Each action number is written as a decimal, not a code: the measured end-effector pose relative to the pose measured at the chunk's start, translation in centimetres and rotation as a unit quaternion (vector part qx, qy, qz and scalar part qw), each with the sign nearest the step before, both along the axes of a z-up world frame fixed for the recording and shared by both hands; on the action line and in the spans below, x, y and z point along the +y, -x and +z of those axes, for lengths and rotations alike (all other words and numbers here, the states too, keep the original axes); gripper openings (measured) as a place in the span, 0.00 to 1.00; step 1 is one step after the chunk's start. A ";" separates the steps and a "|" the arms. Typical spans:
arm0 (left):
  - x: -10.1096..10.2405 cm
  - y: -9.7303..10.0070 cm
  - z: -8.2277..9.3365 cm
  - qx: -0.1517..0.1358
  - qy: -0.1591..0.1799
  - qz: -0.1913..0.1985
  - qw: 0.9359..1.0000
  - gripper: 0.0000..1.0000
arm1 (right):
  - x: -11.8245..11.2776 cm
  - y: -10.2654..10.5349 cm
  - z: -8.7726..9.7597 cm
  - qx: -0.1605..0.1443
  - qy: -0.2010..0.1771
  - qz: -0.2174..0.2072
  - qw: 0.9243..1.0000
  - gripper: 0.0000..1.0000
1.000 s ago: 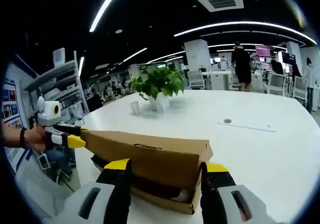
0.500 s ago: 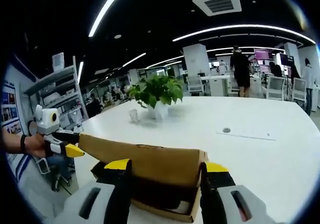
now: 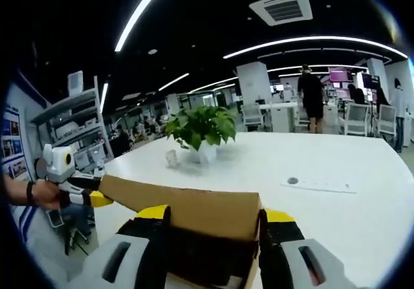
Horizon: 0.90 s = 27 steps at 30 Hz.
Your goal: Operate the shoe box by opening the lid, removing the specified soft item, and placing it in the target area until the item is outside and the box remains undamaged.
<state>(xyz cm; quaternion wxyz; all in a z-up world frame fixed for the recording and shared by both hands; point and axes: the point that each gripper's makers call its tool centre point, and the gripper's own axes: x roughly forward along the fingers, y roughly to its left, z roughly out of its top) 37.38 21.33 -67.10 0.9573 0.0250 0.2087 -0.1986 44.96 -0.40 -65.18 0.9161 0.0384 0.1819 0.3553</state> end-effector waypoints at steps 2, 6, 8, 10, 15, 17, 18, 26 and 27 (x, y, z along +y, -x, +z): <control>0.2 -0.2 0.1 -0.004 -0.011 0.005 1.000 0.34 | 0.2 -0.2 0.3 -0.006 0.005 0.003 1.000 0.52; 1.0 -1.1 0.7 -0.020 -0.014 0.035 0.999 0.26 | 0.4 -0.9 1.2 -0.018 0.007 0.004 1.000 0.52; 1.4 -1.6 1.0 -0.023 -0.013 0.049 0.998 0.22 | 0.5 -1.2 1.6 -0.018 0.002 0.003 1.000 0.52; 2.0 -2.0 1.4 -0.027 -0.008 0.066 0.997 0.16 | 0.5 -1.6 1.9 -0.023 0.001 0.004 1.000 0.52; 2.6 -2.6 1.6 -0.026 -0.011 0.087 0.996 0.11 | 0.8 -1.9 2.2 -0.031 0.006 0.016 0.999 0.53; 2.5 -2.7 1.7 -0.026 -0.013 0.090 0.996 0.10 | 0.8 -2.0 2.3 -0.036 0.008 0.018 0.999 0.53; 2.6 -2.7 1.7 -0.026 -0.015 0.093 0.995 0.10 | 0.8 -2.0 2.3 -0.036 0.009 0.020 0.999 0.53; 2.7 -3.1 1.8 -0.020 -0.008 0.102 0.995 0.09 | 0.7 -1.8 2.4 -0.055 0.025 0.045 0.997 0.55; 2.7 -3.2 1.8 -0.019 -0.006 0.102 0.995 0.09 | 0.7 -1.8 2.4 -0.055 0.025 0.047 0.997 0.55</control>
